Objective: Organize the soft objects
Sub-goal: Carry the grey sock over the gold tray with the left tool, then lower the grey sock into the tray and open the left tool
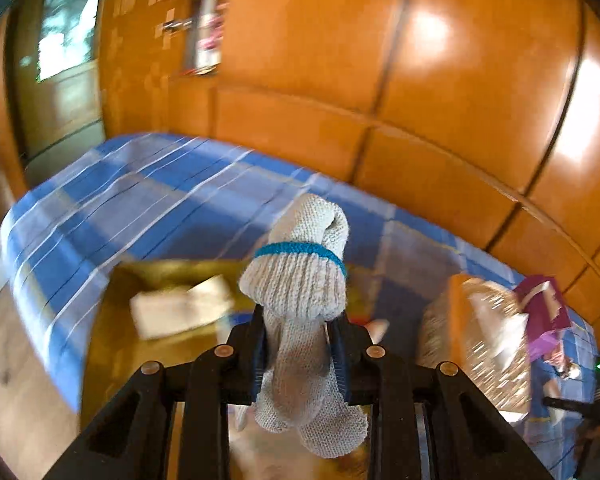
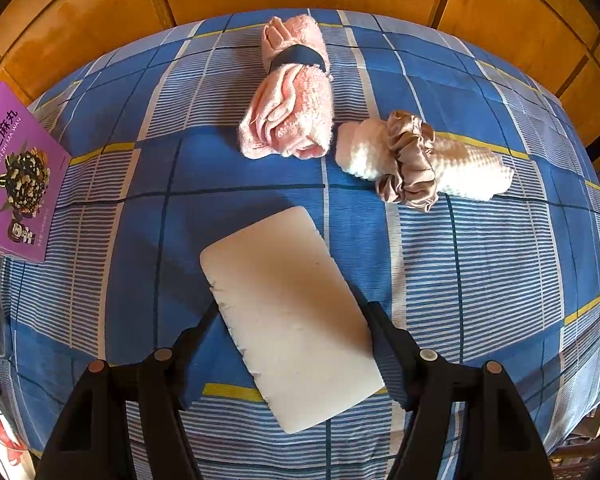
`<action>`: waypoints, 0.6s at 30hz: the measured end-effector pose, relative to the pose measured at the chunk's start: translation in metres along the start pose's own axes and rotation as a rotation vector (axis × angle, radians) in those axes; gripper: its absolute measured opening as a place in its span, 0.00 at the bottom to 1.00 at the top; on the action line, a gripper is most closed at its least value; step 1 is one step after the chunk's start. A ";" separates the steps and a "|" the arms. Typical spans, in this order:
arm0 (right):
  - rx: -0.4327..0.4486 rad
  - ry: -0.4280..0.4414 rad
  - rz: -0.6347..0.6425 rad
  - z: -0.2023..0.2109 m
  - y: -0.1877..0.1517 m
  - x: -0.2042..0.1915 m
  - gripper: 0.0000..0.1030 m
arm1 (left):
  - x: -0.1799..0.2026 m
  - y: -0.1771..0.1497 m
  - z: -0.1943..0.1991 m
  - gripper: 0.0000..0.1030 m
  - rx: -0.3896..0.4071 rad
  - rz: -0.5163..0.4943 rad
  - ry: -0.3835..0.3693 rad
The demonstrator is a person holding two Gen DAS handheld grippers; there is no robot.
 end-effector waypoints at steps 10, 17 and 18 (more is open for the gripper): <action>0.072 -0.075 0.123 0.003 -0.005 -0.018 0.65 | -0.088 -0.058 -0.004 0.28 -0.061 0.095 0.139; 0.096 -0.088 0.148 0.004 -0.007 -0.026 0.65 | -0.098 -0.076 -0.019 0.33 -0.103 0.090 0.183; 0.102 -0.091 0.155 0.004 -0.007 -0.027 0.65 | -0.097 -0.076 -0.018 0.36 -0.098 0.086 0.183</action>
Point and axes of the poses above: each gripper's, at about its wrist camera, not at the fingertips, and z roughly against the way its jaws point, x to its right, y to its top, the point moved 8 cm from there along -z, roughly the way its jaws point, and after that the axes turned 2 degrees about x, right-handed, at the moved point
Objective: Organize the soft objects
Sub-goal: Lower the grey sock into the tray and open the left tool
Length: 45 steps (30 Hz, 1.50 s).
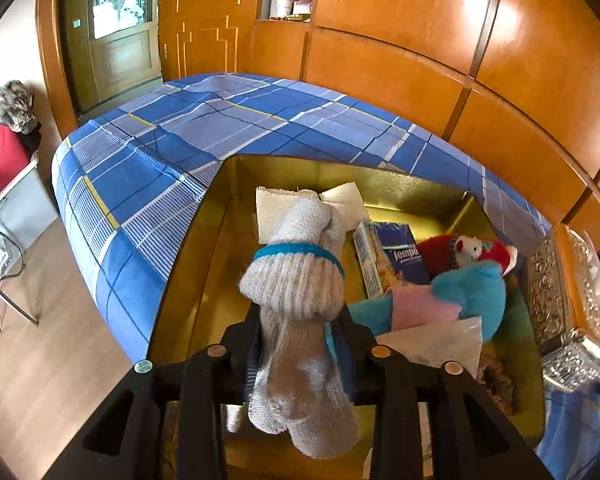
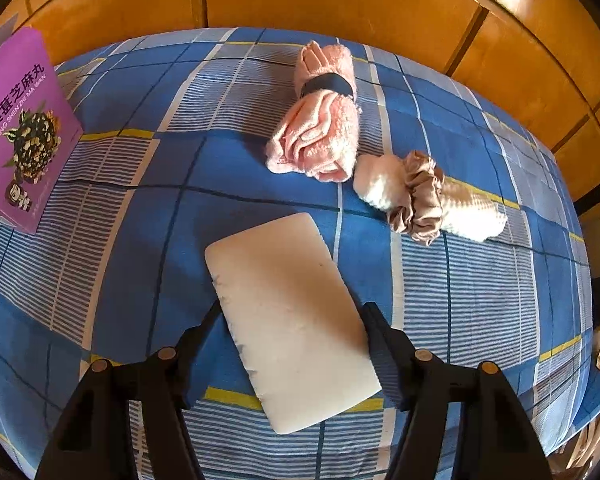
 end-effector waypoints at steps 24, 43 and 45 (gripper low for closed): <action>-0.002 0.007 -0.036 0.005 -0.001 0.009 0.68 | 0.017 -0.001 0.048 0.52 0.135 -0.074 -0.039; 0.035 -0.049 0.053 0.009 0.003 -0.001 0.61 | 0.046 -0.012 0.055 0.57 0.131 -0.157 -0.072; 0.024 -0.047 0.039 0.010 0.000 -0.002 0.61 | 0.051 -0.014 0.057 0.57 0.131 -0.170 -0.077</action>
Point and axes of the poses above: each gripper's, at about its wrist camera, not at the fingertips, and z roughly against the way its jaws point, x to its right, y to its top, the point moved 8 cm from there along -z, roughly the way its jaws point, and after that the axes turned 2 degrees about x, right-handed, at the moved point
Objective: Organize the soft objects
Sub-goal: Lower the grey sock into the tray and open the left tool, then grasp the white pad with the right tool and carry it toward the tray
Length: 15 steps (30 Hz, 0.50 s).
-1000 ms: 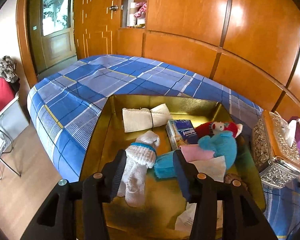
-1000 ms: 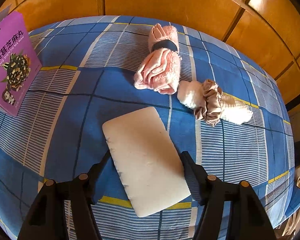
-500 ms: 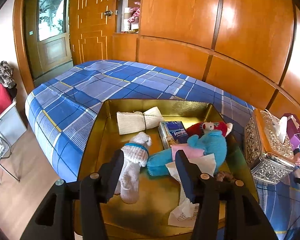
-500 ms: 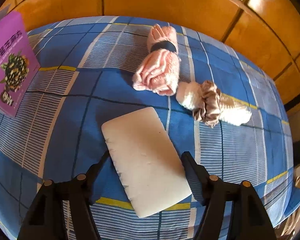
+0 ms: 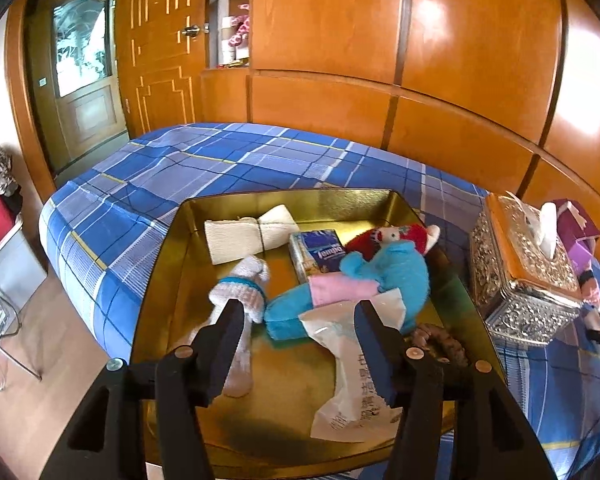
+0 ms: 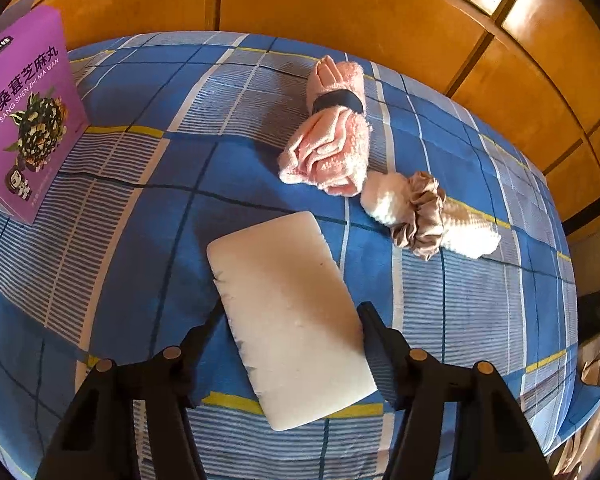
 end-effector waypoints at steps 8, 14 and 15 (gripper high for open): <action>-0.006 0.050 0.014 0.016 -0.010 -0.025 0.60 | 0.014 -0.003 0.004 0.58 -0.002 -0.052 -0.019; 0.071 0.075 -0.094 0.044 0.016 -0.017 0.59 | 0.019 -0.005 0.006 0.59 0.001 -0.084 -0.025; 0.089 0.083 -0.121 0.051 0.026 -0.012 0.59 | 0.020 -0.005 0.006 0.59 0.001 -0.086 -0.026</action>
Point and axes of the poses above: each gripper's, at about its wrist camera, not at the fingertips, and z roughly against the way its jaws point, x to its right, y to its top, the point moved 8 cm from there along -z, roughly the way its jaws point, and after that the axes turned 2 degrees about x, right-handed, at the moved point
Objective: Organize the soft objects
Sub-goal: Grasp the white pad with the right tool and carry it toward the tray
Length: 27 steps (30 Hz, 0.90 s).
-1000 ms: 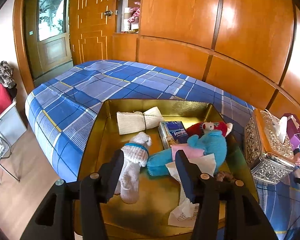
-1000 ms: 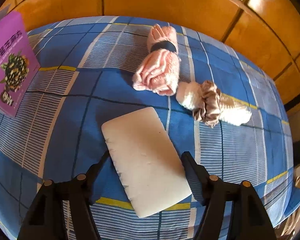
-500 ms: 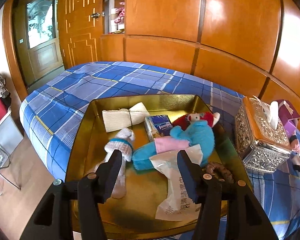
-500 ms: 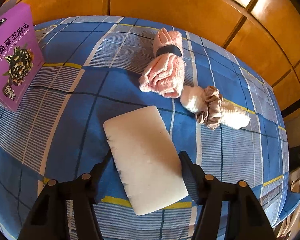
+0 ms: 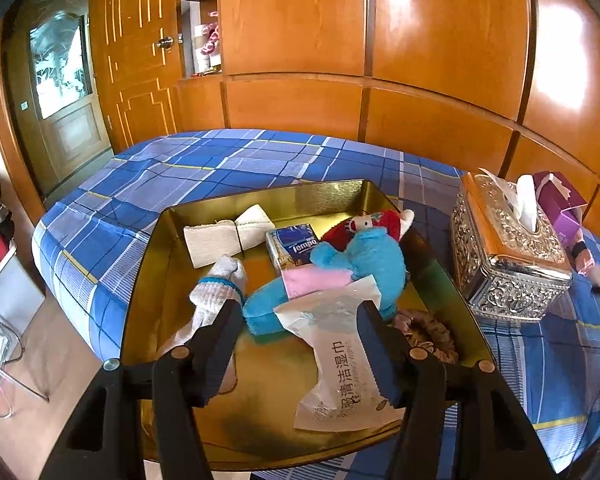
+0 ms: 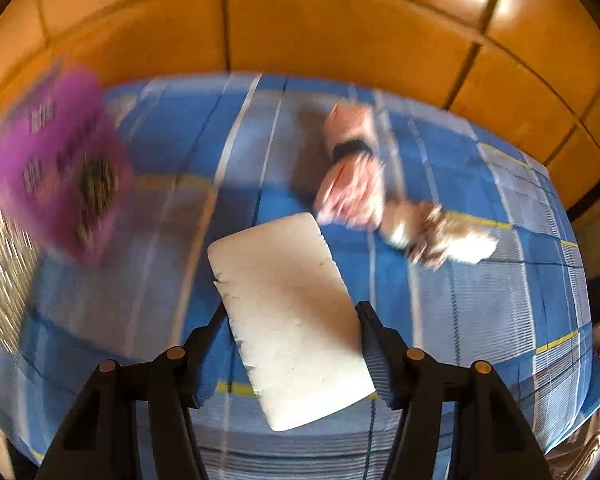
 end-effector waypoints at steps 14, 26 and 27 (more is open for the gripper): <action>0.350 0.140 0.152 0.132 0.157 -0.112 0.59 | -0.007 -0.001 0.005 0.60 -0.005 0.004 0.000; 0.309 0.576 0.667 0.175 0.034 -0.355 0.59 | -0.111 -0.004 0.019 0.60 0.015 0.201 0.175; 0.255 0.615 0.705 0.166 0.011 -0.374 0.59 | -0.118 -0.005 0.019 0.60 0.015 0.218 0.184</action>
Point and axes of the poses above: each gripper's, at about its wrist camera, not at the fingertips, and z roughly against the way its jaws point, x to its right, y to its top, the point moved 8 cm from there along -z, roughly the way its jaws point, and after that the axes turned 2 degrees about x, right-handed, at the moved point
